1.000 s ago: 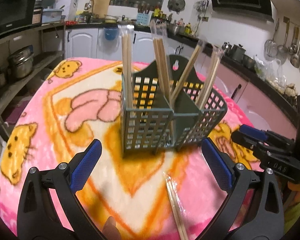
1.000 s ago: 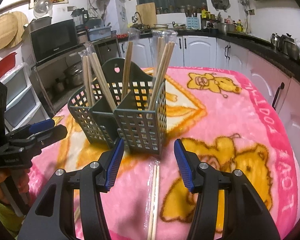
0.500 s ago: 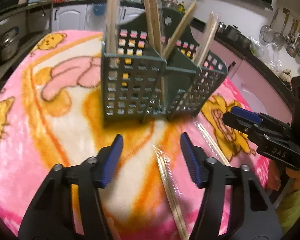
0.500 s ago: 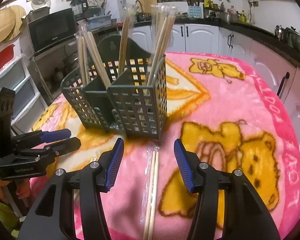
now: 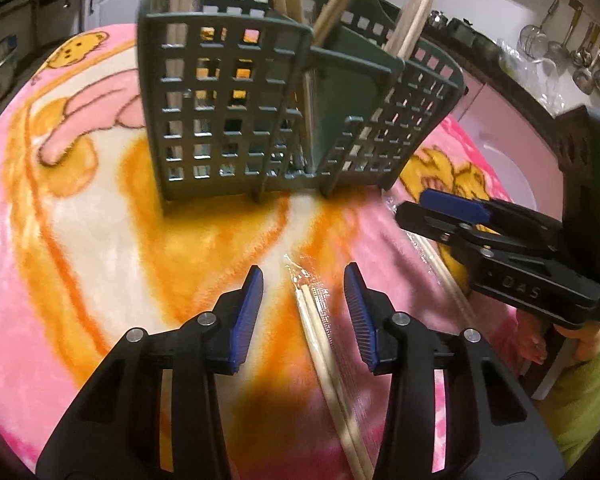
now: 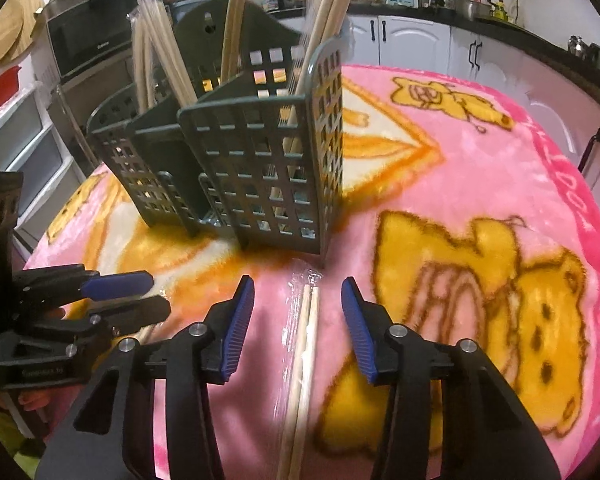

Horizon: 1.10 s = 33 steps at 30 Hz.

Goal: Organize utensils
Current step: 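Close the left tool on a wrapped chopstick while the right tool grasps another, then raise the left tool's chopstick above the caddy while the right tool carries its own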

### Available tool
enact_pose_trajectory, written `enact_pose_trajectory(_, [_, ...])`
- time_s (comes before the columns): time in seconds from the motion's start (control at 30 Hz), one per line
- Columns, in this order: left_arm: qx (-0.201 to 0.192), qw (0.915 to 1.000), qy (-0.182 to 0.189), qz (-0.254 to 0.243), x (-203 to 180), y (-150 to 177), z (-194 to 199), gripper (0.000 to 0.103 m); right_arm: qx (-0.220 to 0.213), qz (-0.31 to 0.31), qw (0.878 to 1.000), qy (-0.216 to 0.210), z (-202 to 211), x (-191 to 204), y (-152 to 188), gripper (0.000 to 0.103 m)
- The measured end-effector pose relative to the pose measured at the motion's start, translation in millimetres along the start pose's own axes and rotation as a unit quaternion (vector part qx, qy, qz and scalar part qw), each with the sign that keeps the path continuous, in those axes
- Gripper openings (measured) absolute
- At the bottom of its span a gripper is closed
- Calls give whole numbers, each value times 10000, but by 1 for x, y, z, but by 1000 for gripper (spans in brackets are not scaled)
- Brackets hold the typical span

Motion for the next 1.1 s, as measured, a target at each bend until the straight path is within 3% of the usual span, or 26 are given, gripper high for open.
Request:
enact_pose_trajectory(0.27, [19, 9998, -157, -77, -2, -3, -7, 27, 220, 36, 9997, 87, -25, -2, -2, 31])
enact_pose_trajectory(0.5, [32, 9999, -167, 0, 3, -9, -11, 15, 149, 62, 9999, 58, -23, -2, -1, 6])
enact_pose_trajectory(0.63, [34, 9998, -179, -19, 4, -11, -12, 4, 44, 103, 9999, 14, -16, 3, -1, 5])
enact_pose_trajectory(0.8, [-7, 10000, -92, -18, 4, -12, -6, 1, -163, 108, 9997, -116, 1, 11, -5, 5])
enact_pose_trajectory(1.1, [-651, 9979, -7, -69, 1, -29, 41, 0, -762, 181, 9961, -395, 50, 31, -22, 5])
Point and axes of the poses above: each gripper's, at about its wrist camera, not at the fingertips, and z roughly against the way its jaws point, x to its left, y to its underside, the point moved 4 cm from there along -z, roughly the way its jaws point, and after that the axes turned 3 degrees about z, right-handed, at the moved point
